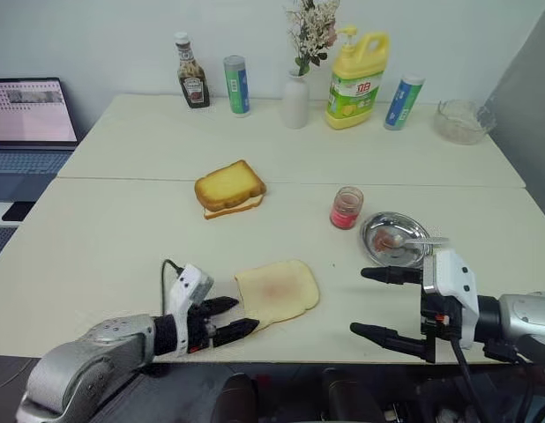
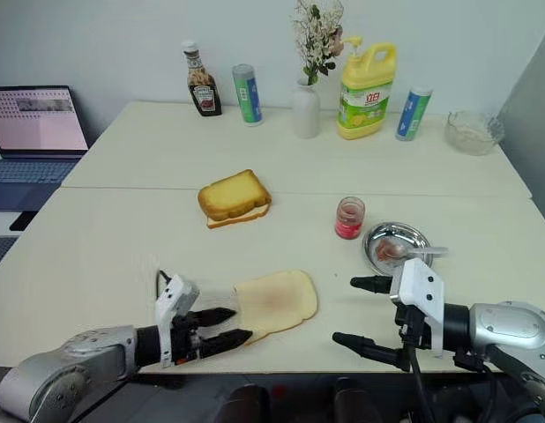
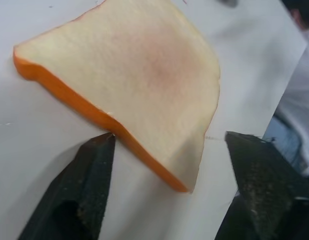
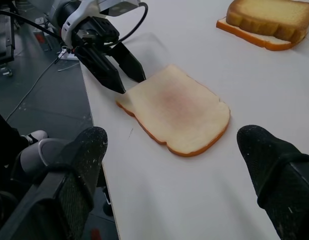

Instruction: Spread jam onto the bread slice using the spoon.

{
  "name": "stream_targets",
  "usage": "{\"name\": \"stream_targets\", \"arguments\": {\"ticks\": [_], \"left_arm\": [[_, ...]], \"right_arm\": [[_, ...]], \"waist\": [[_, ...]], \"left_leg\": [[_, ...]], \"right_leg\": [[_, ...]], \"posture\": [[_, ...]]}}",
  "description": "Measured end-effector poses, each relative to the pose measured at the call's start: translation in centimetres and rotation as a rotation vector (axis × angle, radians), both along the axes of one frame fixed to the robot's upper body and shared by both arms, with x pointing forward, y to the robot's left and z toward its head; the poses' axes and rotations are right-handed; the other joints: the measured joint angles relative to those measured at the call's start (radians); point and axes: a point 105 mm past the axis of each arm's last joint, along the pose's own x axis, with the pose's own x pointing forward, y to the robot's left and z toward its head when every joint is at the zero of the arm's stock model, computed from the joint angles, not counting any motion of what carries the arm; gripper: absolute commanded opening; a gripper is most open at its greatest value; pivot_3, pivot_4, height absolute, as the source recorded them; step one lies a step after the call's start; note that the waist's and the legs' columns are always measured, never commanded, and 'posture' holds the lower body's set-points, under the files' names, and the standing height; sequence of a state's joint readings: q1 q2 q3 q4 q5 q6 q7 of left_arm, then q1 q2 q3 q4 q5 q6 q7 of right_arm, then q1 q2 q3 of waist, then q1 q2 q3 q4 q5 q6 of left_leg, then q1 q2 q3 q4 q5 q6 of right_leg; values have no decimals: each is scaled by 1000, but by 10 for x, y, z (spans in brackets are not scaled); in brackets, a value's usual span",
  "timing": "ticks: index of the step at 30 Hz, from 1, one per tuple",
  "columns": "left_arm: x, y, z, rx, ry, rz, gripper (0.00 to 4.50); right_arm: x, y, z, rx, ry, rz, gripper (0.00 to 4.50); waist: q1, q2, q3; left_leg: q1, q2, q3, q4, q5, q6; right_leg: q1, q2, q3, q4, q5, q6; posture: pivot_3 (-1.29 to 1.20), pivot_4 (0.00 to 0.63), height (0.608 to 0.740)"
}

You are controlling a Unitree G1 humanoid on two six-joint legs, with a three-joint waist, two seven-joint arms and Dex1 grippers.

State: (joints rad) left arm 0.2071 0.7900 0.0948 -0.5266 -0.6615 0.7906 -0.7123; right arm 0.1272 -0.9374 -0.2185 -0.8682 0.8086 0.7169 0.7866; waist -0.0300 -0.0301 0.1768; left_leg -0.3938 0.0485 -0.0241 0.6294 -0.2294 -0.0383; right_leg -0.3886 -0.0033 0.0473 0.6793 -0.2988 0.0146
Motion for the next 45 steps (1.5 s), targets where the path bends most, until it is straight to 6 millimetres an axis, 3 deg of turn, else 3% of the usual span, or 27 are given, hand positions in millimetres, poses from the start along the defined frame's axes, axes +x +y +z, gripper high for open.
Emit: {"name": "stream_targets", "arguments": {"ticks": [6, 8, 14, 18, 23, 26, 30, 34, 39, 45], "left_arm": [[9, 28, 4, 98, -180, 15, 4493], [15, 29, 17, 96, -270, -15, 4493], [35, -13, 83, 51, -594, -273, 4493], [35, -47, 107, 60, -717, -501, 4493], [42, -74, 131, 55, -794, -647, 4493], [46, -83, 131, 35, -753, -667, 4493], [50, -90, 125, 66, -682, -686, 4493], [53, -104, 128, 92, -705, -716, 4493], [52, -114, 122, 85, -673, -752, 4493], [49, -121, 121, 85, -659, -793, 4493]], "right_arm": [[2, 1, 1, 8, -6, 7, 4500], [3, 0, 0, 13, -2, 5, 4500], [10, -2, 4, 61, -30, -34, 4500], [18, -13, 9, 131, -62, -146, 4500], [23, -46, 22, 228, -85, -363, 4500], [25, -71, 19, 314, -68, -555, 4500], [22, -90, -2, 352, 5, -740, 4500], [30, -125, -18, 528, 18, -1050, 4500], [39, -137, -41, 623, 120, -1161, 4500], [73, -158, -57, 751, 183, -1249, 4500]], "waist": [[3, 0, 1], [4, -1, 1], [24, -2, 2], [26, -2, 2], [27, -2, 2], [26, -2, 2], [17, -1, 2], [13, 1, 2], [0, 1, 2], [-2, 3, 2]], "left_leg": [[-2, 0, 0, 0, 0, 0], [-4, 0, 0, 0, 0, 0], [-5, -2, 1, 1, 0, 0], [-6, -3, 2, 0, 0, 0], [-6, -2, 0, 1, 0, 0], [-5, -2, 1, 0, 0, 0], [-4, -2, 1, 1, 0, 0], [-4, -2, 1, 1, 0, 0], [-4, -2, 1, 1, 0, 0], [-4, -2, 1, 1, 0, 0]], "right_leg": [[-1, 0, -1, -1, -1, -1], [-1, 0, -2, -1, 0, 0], [-1, 1, -4, -3, 3, 8], [-1, 2, -4, -5, 5, 11], [-1, 3, -5, -4, 5, 11], [-1, 4, -4, -3, 5, 11], [-1, 4, -4, -2, 4, 11], [-1, 4, -3, -1, 4, 11], [-1, 5, -3, -1, 4, 11], [-1, 5, -3, 0, 4, 11]], "posture": [[0, 150, 740], [0, 150, 740], [0, 150, 740], [0, 150, 740], [0, 150, 740], [0, 150, 740], [0, 150, 740], [0, 150, 740], [0, 150, 740], [0, 150, 740]]}}
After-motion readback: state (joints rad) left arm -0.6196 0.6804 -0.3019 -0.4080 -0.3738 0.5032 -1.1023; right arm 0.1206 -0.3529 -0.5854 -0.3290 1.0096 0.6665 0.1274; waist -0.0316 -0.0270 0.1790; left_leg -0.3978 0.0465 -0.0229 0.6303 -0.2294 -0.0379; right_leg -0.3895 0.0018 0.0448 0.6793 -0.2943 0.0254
